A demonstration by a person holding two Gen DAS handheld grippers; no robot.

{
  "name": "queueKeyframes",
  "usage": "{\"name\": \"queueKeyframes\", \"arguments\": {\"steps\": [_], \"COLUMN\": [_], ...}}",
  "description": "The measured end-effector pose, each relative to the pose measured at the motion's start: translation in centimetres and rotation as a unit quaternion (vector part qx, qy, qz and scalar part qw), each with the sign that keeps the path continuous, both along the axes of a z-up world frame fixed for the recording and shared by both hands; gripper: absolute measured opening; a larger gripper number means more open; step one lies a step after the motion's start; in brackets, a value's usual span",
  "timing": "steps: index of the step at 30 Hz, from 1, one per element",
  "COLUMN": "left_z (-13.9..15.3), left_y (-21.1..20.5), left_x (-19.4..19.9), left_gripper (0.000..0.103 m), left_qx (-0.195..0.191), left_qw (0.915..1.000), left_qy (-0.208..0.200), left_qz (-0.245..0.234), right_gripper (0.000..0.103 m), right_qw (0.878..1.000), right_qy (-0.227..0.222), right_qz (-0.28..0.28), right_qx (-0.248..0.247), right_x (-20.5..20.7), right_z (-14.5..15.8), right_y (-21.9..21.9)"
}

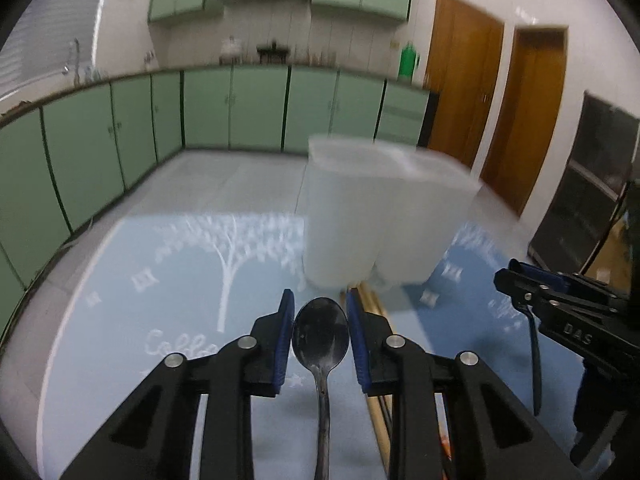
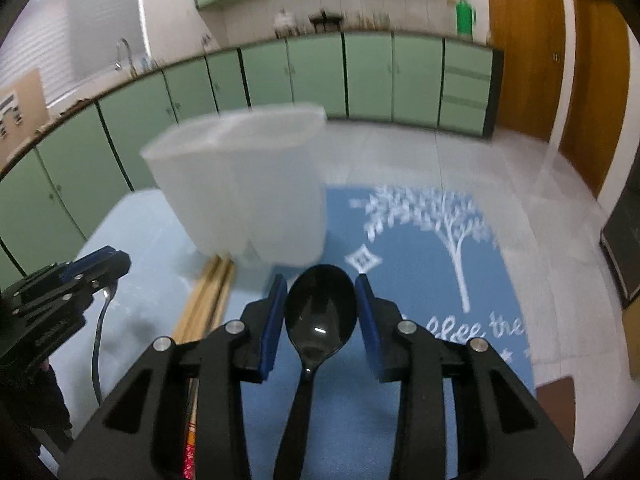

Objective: Organize utensils
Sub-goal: 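Lower both spoons into the white holder and open both tools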

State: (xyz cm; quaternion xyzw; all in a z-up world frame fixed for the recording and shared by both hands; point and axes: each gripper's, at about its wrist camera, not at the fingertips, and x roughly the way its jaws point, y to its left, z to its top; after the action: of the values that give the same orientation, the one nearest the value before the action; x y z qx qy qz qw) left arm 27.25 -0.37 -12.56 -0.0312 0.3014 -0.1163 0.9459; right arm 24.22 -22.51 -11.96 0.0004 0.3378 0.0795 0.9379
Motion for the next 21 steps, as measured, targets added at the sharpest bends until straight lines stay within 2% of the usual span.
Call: {"name": "queueKeyframes", "arguments": {"steps": [6,14,21], "left_z": [1.9,3.4,5.9], "left_y": [1.3,0.9,1.4], "left_x": [-2.9,-5.0,-5.8], "left_gripper": [0.026,0.026,0.026], "left_qx": [-0.025,-0.027,-0.041], "left_qw": [0.9975,0.9942,0.989], "left_qy": [-0.066,-0.104,-0.141], "left_qz": [0.009,0.011,0.015], "right_gripper": [0.033,0.033,0.033], "right_qw": [0.999,0.997,0.991], "right_qy": [-0.047,-0.077,-0.123], "right_qz": [0.016,0.024,0.03], "right_qx": [0.009,0.013,0.032], "right_x": [-1.6,-2.7,-2.5], "right_z": [2.5,4.3,7.6], "right_y": [0.2,0.3,-0.3]}}
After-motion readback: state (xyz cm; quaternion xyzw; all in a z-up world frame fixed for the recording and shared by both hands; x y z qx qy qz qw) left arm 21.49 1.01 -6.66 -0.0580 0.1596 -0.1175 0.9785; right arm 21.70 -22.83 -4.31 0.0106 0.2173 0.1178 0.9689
